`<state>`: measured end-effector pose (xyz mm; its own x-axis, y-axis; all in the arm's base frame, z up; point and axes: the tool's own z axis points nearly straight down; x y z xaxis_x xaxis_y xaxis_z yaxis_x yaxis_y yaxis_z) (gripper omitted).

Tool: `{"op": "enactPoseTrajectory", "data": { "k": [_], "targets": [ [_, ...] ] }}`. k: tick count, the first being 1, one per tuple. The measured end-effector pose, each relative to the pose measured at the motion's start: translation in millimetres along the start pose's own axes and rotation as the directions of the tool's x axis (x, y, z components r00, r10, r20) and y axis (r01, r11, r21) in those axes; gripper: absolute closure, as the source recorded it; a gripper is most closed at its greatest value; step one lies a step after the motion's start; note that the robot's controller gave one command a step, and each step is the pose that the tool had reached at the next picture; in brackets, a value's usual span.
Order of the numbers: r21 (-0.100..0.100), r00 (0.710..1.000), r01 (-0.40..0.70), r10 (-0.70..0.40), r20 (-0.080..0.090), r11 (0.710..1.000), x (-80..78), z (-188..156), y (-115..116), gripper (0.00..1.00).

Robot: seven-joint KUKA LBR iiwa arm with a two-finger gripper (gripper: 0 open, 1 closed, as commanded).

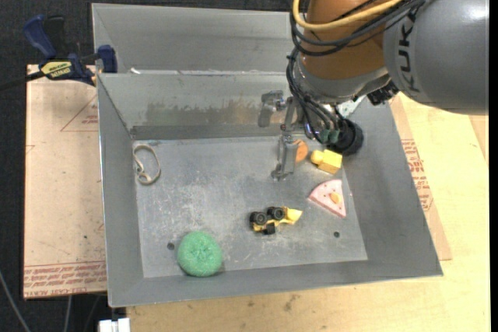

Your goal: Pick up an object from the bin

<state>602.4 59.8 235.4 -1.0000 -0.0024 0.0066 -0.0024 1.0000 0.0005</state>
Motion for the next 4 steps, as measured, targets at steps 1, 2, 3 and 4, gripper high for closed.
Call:
{"op": "enactPoseTrajectory", "data": {
  "k": [1, 2, 3, 4],
  "targets": [
    [-0.001, 1.000, -0.001, 0.001, 0.008, 1.000, -1.3, -5, 0, 0.00],
    [-0.003, 0.999, -0.043, 0.043, 0.014, 0.999, -1.5, 6, -6, 0.00],
    [-0.002, 0.994, -0.112, 0.112, 0.008, 0.994, 15.6, 46, -49, 0.00],
    [0.001, 0.996, -0.086, 0.086, 0.011, 0.996, 18.4, 89, -54, 0.00]
  ]
}}
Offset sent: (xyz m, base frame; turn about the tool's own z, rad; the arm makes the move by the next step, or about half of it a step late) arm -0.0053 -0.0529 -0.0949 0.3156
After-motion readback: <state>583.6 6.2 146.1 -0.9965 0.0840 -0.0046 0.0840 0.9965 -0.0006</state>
